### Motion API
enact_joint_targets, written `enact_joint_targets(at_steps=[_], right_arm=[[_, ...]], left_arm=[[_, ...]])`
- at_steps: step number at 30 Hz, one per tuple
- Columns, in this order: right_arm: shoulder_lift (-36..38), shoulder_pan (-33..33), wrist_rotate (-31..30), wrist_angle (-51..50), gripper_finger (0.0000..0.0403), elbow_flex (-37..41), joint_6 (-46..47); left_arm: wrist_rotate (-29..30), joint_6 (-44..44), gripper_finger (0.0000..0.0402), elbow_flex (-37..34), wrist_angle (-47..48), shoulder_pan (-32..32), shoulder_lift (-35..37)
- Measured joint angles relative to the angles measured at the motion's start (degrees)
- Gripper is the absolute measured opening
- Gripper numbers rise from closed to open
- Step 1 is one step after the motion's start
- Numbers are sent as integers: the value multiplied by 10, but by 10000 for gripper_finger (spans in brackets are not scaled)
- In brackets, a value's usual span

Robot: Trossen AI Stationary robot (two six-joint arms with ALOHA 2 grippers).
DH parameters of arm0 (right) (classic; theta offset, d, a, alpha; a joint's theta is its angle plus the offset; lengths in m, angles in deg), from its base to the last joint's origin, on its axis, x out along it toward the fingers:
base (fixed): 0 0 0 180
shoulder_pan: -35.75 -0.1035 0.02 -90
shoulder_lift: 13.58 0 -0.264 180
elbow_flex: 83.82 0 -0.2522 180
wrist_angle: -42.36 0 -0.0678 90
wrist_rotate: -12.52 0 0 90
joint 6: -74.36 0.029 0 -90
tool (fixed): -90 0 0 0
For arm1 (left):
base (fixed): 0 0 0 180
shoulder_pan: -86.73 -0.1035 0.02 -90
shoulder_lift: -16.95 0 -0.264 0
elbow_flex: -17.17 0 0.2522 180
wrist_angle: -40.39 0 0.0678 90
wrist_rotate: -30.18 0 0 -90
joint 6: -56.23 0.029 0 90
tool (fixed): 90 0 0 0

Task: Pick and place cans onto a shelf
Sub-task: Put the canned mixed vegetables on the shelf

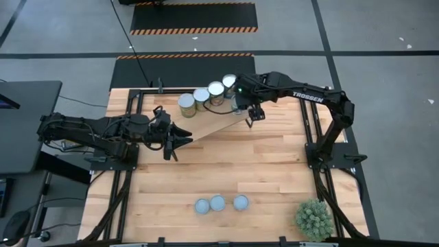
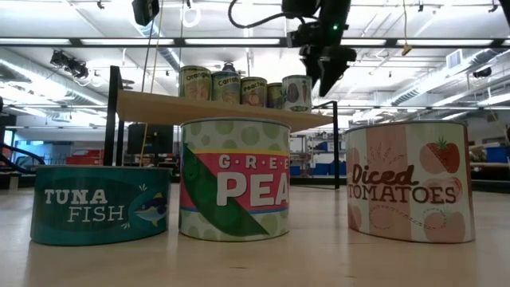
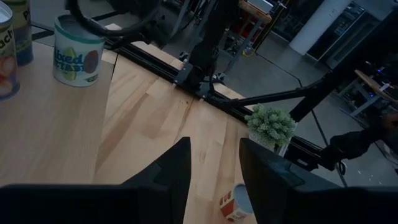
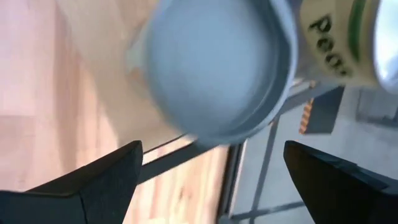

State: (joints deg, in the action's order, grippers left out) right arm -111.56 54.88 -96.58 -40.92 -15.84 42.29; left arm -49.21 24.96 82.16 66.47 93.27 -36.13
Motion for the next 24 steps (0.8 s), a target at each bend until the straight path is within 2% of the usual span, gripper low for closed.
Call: enact_joint_targets(at_steps=[4,10,14,17,24], right_arm=[[18,-21,1,-50,397,0,85],[49,-38,155,-29,373,0,213],[54,-55,198,-4,341,0,248],[49,-76,192,19,323,0,257],[10,-133,97,104,307,0,281]], left_arm=[[0,-6,141,0,0,0,0],[0,-2,141,0,8,0,0],[0,5,141,0,9,0,0],[0,8,141,0,10,0,0],[0,9,141,0,11,0,0]])
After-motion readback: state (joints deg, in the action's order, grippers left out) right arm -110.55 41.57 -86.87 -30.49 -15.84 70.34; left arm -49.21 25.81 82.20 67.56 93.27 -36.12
